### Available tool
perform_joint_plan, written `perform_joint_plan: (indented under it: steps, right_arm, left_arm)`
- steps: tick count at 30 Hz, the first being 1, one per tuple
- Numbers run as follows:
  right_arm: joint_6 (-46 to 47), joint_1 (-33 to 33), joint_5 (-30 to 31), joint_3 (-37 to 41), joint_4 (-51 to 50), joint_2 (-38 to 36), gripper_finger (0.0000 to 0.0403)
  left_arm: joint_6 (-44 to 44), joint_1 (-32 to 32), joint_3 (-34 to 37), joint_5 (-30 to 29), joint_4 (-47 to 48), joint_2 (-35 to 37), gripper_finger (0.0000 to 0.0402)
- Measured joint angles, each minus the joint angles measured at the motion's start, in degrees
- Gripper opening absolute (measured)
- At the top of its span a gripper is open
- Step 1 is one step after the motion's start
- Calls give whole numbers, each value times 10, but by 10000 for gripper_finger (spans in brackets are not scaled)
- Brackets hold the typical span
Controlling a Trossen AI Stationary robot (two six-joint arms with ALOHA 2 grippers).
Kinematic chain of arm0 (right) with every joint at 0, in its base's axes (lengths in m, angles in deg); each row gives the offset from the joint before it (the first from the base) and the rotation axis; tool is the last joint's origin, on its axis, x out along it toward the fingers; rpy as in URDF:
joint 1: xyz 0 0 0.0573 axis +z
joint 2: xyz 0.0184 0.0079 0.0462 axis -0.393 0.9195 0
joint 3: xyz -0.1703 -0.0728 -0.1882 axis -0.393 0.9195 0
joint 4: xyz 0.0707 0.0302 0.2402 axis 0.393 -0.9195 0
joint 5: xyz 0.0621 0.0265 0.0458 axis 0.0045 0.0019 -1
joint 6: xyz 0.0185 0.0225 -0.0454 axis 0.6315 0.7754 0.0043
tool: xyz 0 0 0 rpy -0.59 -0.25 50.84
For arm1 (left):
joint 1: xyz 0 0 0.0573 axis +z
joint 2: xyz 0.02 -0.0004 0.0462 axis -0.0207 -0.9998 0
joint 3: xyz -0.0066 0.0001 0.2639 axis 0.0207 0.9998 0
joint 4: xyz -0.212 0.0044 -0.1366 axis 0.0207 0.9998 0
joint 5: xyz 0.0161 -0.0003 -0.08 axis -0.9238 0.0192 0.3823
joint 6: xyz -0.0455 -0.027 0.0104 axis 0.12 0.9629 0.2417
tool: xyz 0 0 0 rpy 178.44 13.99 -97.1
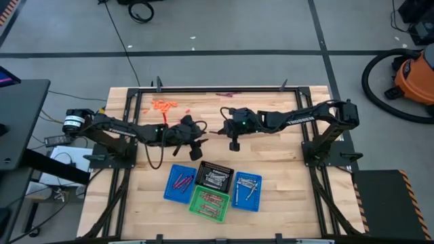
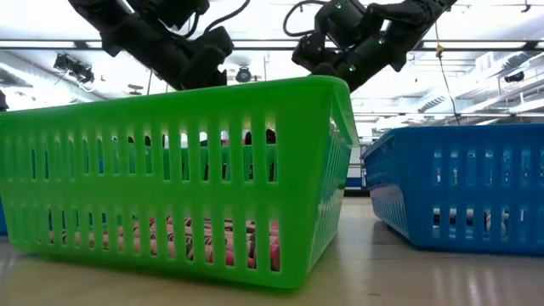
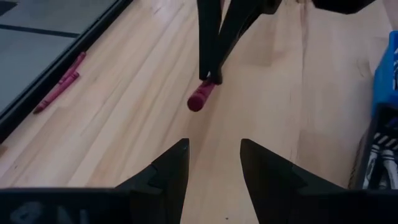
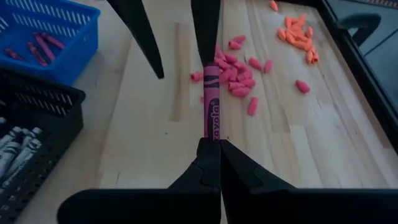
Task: Sort crayons
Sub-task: Put the dark red crayon into the left blue bin
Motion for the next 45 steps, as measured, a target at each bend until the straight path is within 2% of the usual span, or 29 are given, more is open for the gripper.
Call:
perform_joint_plan:
  steps: [15,23,38,41,45]
  right_arm:
    - [-12,29,0,-23,2,-5,9]
    - [-15,30,1,-38,-1,-5,10]
    - [-15,36,2,-38,-7,-5,10]
    - [-15,36,2,-38,-7,-5,10]
    - [-15,36,2,-38,-7,-5,10]
  left_arm:
    - [0,0,0,0,-29,0,156]
    - [0,-1,0,30,-62,0,156]
    - [-26,-1,0,30,-102,0,155]
    - [-25,-1,0,30,-102,0,140]
    - [-17,-1,0,30,-102,0,99]
